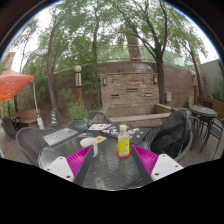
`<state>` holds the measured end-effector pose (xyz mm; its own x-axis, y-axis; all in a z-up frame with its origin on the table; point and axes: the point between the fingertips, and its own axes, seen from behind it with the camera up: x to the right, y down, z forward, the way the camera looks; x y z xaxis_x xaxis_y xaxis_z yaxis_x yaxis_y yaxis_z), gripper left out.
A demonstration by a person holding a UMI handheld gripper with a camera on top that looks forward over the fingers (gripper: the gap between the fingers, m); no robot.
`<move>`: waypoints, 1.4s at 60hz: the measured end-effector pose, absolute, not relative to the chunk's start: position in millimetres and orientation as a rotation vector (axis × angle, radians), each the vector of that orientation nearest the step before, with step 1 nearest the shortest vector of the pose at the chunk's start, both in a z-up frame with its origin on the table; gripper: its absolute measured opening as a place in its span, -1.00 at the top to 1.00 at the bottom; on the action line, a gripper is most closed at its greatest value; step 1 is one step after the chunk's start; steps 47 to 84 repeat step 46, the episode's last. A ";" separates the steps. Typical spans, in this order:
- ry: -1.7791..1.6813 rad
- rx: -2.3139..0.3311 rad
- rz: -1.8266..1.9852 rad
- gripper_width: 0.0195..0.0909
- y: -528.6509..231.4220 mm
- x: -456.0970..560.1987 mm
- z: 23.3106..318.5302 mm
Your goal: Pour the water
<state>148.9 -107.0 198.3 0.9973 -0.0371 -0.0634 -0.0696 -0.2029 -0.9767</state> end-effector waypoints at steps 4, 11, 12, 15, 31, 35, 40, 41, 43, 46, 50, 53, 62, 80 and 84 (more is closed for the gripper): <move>0.075 -1.755 0.048 -0.81 -133.1 138.9 208.9; 0.071 -1.717 0.049 -0.81 -173.9 125.8 224.9; 0.071 -1.712 0.044 -0.81 -178.8 125.2 226.4; 0.067 -1.698 0.028 -0.80 -191.3 122.6 230.1; 0.053 -1.683 0.030 -0.80 -229.0 103.3 231.1; 0.052 -1.680 0.025 -0.79 -238.3 103.1 232.9; 0.050 -1.671 0.025 -0.80 -239.2 103.8 232.0; 0.054 -1.671 0.024 -0.79 -236.8 104.6 230.3; 0.060 -1.673 0.023 -0.79 -235.9 107.2 228.9; 0.068 -1.675 0.023 -0.79 -236.5 111.3 229.0; 0.068 -1.675 0.023 -0.79 -236.5 111.3 229.0; 0.068 -1.675 0.023 -0.79 -236.5 111.3 229.0; 0.068 -1.675 0.023 -0.79 -236.5 111.3 229.0; 0.068 -1.675 0.023 -0.79 -236.5 111.3 229.0; 0.068 -1.675 0.023 -0.79 -236.5 111.3 229.0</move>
